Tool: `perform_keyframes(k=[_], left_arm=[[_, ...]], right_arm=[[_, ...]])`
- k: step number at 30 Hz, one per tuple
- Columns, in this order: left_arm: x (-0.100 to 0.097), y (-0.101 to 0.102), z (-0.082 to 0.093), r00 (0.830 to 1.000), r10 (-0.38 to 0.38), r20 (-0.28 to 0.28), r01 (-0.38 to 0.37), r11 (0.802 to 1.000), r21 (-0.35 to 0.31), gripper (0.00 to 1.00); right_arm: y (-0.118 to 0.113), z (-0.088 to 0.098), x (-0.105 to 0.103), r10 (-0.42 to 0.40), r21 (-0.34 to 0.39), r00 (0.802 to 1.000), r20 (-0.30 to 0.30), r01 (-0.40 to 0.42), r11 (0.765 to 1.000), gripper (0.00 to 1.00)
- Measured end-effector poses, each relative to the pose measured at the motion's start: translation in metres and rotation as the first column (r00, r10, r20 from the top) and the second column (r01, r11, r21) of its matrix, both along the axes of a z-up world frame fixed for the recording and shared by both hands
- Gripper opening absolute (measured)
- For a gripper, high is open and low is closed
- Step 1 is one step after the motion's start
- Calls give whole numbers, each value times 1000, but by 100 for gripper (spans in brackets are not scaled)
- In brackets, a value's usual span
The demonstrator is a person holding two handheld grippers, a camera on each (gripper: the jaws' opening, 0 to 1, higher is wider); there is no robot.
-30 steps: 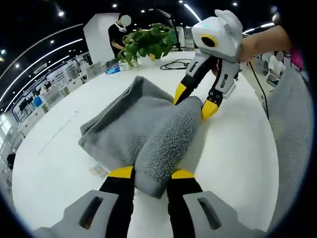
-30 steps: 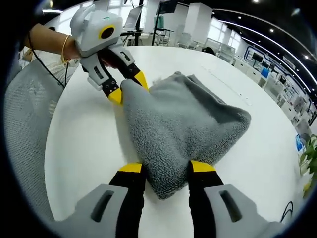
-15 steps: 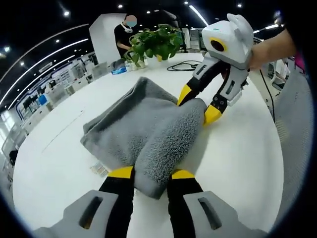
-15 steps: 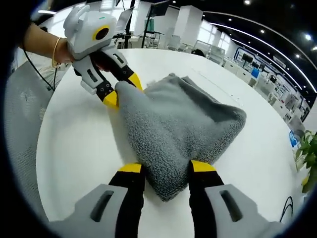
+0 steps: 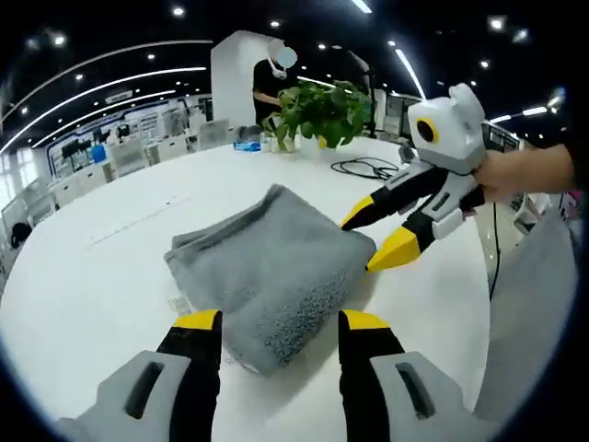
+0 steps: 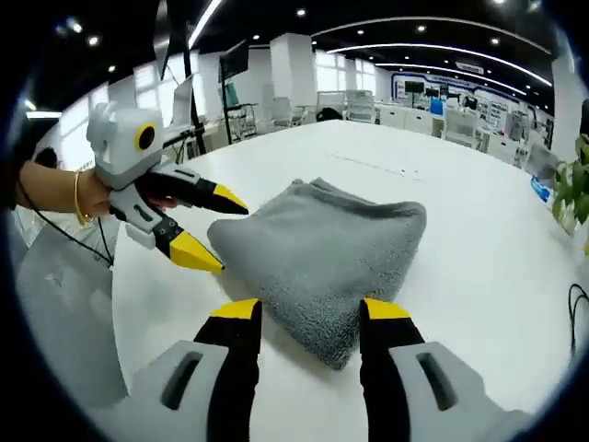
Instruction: Fold the towel on the table until its edges align and the towel forms a compact rectangular stack.
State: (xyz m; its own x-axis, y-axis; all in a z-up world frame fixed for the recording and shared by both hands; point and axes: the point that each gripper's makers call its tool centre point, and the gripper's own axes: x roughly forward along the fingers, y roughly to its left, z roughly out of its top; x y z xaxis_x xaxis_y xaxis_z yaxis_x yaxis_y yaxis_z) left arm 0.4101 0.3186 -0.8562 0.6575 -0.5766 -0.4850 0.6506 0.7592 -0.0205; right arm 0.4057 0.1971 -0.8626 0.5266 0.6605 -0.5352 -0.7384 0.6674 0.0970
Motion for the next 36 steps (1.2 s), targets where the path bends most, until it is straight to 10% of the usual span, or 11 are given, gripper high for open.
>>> perform_keyframes(k=[19, 36], left_arm=[[-69, 22, 39, 990, 114, 77, -103, 986, -133, 81], [-82, 7, 36, 989, 123, 81, -110, 982, -153, 92]], right_arm=[[-50, 39, -71, -253, 145, 965, 62, 242, 959, 56], [-37, 36, -80, -185, 86, 979, 88, 177, 980, 65]])
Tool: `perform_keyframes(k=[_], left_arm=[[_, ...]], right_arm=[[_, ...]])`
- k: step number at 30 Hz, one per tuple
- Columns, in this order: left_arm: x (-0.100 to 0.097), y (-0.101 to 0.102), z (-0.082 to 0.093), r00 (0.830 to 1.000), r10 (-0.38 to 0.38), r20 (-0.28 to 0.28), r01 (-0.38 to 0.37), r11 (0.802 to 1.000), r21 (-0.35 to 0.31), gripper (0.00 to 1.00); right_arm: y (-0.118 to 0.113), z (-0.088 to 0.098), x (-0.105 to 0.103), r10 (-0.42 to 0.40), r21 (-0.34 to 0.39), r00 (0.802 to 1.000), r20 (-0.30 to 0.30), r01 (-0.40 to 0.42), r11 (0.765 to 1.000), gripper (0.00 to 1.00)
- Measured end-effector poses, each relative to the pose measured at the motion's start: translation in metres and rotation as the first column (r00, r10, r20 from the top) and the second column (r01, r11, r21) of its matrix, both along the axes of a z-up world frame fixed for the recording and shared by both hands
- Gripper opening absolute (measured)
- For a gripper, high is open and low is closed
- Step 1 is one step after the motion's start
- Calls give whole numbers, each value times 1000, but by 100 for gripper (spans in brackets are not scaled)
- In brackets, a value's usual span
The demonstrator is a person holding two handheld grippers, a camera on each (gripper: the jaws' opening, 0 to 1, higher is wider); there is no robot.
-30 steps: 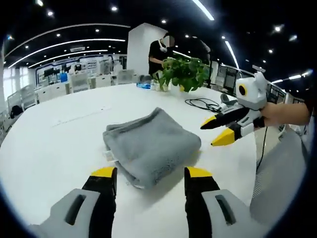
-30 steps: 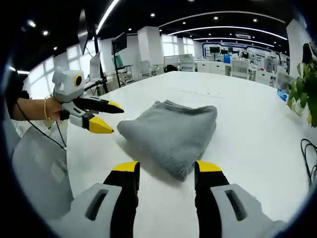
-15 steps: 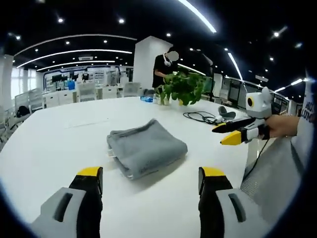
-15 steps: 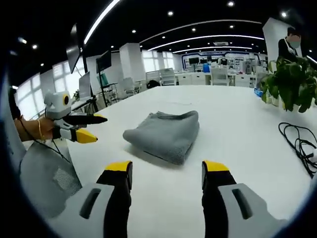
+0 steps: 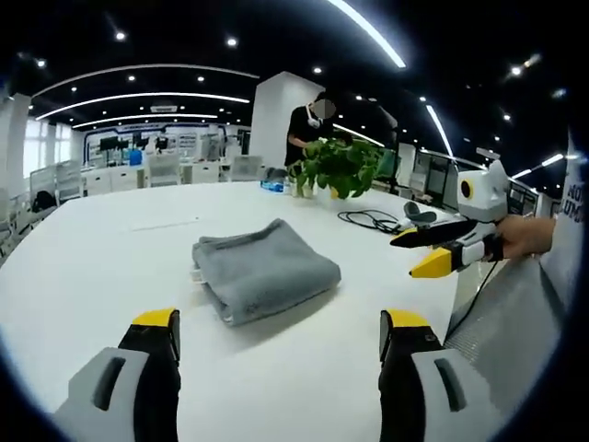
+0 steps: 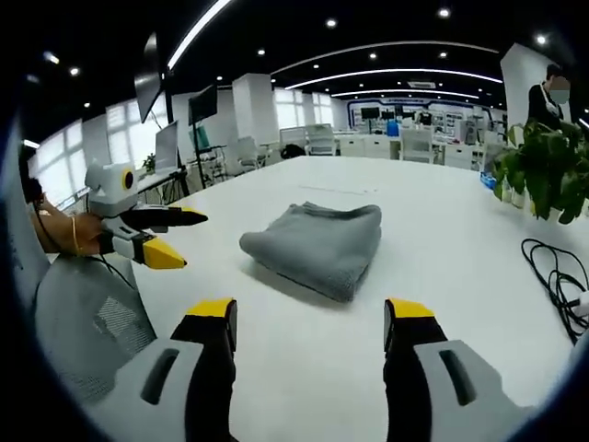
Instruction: Fold the towel on the table until its edges align and the towel forms a compact rectangular stack.
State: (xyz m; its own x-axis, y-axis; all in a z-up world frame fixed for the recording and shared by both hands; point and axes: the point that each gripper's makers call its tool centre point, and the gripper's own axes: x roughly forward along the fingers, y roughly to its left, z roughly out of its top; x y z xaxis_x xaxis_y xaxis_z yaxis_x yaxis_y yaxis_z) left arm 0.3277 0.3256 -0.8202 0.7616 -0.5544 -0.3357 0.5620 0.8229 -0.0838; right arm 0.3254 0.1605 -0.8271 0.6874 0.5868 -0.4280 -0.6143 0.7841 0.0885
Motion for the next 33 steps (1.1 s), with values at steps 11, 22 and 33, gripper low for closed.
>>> perform_keyframes(k=[11, 22, 33], left_arm=[[1, 6, 1, 1000, 20, 13, -20, 1000, 3, 92], [4, 14, -4, 999, 36, 20, -37, 998, 60, 89], [7, 19, -8, 999, 33, 32, -37, 993, 114, 88]], right_arm=[[7, -2, -5, 41, -24, 999, 4, -41, 999, 64], [18, -7, -12, 106, -68, 994, -2, -105, 992, 63], [25, -10, -17, 151, -92, 989, -2, -151, 984, 63]])
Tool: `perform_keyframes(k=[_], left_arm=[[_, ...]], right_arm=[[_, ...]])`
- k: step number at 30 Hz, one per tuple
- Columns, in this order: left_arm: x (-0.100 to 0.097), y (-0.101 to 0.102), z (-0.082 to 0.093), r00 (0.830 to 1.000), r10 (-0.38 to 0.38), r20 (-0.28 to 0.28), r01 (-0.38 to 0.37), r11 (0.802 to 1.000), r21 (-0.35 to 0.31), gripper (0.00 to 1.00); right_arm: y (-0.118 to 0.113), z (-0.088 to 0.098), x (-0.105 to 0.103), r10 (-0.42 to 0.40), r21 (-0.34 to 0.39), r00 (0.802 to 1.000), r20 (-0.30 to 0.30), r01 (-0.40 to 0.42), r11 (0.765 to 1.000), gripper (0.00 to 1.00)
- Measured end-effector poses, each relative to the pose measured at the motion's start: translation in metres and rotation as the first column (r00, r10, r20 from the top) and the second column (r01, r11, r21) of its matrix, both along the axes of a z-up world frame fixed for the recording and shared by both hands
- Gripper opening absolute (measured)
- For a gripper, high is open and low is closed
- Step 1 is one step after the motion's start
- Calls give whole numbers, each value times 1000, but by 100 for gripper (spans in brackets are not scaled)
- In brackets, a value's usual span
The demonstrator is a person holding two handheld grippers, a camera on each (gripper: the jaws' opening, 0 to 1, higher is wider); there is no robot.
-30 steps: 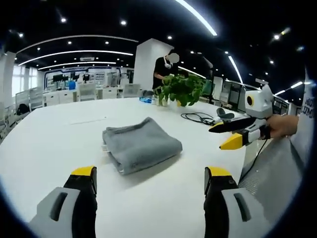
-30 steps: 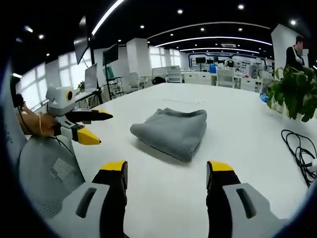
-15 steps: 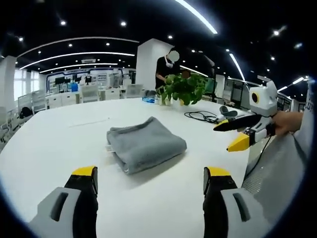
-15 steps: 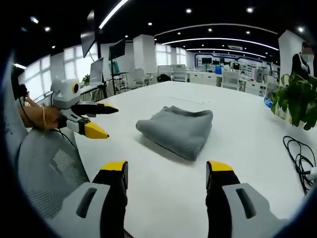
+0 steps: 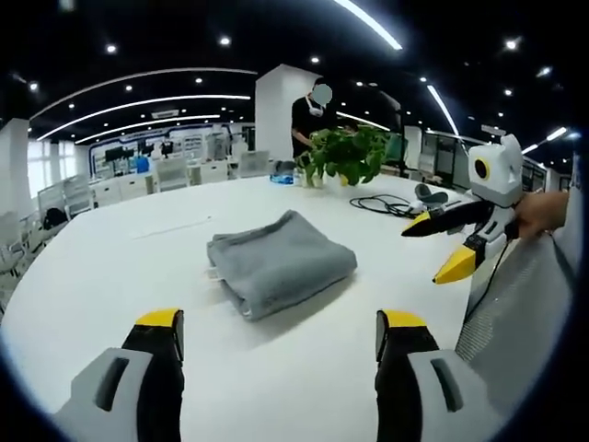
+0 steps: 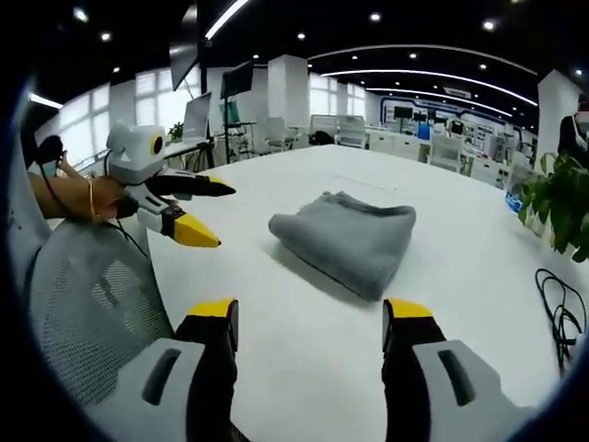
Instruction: Fold the towel on the table until its edges align and the towel forms a compact rectangular stack.
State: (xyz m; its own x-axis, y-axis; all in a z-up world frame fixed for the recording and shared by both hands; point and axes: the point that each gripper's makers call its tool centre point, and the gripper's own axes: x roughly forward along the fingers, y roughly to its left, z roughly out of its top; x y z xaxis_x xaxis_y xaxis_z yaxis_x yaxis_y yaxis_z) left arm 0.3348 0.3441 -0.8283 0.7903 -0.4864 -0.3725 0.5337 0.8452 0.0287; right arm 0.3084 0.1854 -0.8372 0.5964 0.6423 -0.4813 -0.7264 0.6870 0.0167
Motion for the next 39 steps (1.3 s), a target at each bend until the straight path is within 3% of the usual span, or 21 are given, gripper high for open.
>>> perform_keyframes(k=[5, 11, 15, 39], left_arm=[[-2, -1, -3, 1000, -14, -1, 14, 999, 44, 86], [-1, -1, -3, 1000, -18, -2, 18, 999, 43, 86], [-3, -1, -11, 999, -31, -17, 33, 994, 104, 84], [-4, -3, -20, 998, -51, -42, 55, 992, 115, 80]], right_arm=[[4, -4, -3, 21, -11, 1000, -15, -21, 1000, 63], [2, -4, -2, 13, -3, 1000, -22, -13, 1000, 62], [-2, -5, 0, 3, -16, 1000, -17, -3, 1000, 62], [-5, -8, 1, 7, -63, 1000, -1, -7, 998, 59]])
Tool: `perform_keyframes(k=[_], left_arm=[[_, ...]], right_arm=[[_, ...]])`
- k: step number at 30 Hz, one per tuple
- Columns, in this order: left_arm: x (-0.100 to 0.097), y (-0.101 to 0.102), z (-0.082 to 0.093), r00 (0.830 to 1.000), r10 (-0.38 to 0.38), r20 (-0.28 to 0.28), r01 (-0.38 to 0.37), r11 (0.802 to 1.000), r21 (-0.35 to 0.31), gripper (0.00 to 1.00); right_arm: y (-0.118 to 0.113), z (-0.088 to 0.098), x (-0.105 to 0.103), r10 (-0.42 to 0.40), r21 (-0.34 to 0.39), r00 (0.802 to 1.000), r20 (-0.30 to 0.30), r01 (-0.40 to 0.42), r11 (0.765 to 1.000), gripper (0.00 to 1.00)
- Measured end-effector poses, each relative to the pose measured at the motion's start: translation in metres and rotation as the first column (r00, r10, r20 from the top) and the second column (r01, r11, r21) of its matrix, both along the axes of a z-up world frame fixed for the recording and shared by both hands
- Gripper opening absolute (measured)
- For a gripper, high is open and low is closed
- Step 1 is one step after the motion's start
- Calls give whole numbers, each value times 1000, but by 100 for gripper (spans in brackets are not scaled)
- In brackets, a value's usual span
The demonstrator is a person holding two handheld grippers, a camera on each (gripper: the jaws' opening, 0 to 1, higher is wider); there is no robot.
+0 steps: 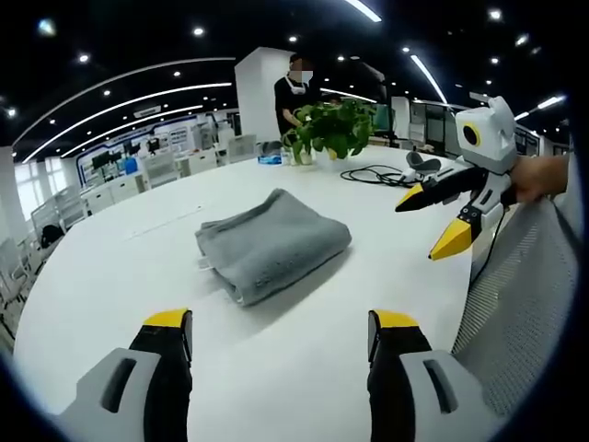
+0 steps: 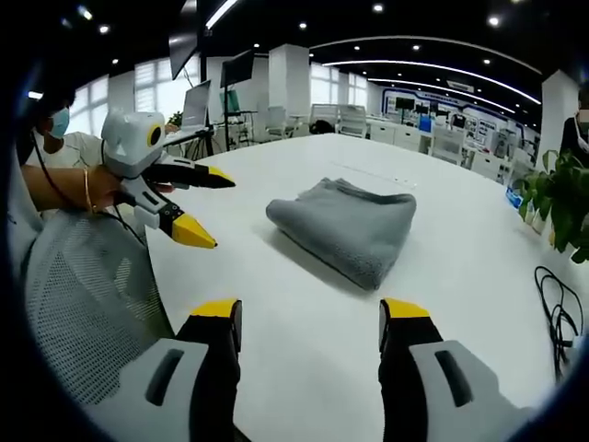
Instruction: Fold the towel on the table until its edges align and the towel forms a compact rectangular stack.
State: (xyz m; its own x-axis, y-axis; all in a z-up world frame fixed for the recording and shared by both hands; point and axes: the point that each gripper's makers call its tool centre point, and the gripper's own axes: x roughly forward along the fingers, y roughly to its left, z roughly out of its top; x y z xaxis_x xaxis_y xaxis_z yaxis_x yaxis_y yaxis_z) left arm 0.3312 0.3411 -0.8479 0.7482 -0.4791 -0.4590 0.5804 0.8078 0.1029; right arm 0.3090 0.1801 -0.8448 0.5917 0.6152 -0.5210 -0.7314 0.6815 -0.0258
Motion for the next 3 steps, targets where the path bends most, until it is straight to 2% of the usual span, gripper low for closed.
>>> perform_keyframes(k=[3], left_arm=[[0, 0, 2, 1000, 3, 3, -3, 1000, -8, 80]], right_arm=[[0, 1, 0, 5, -10, 1000, 11, -5, 1000, 59]])
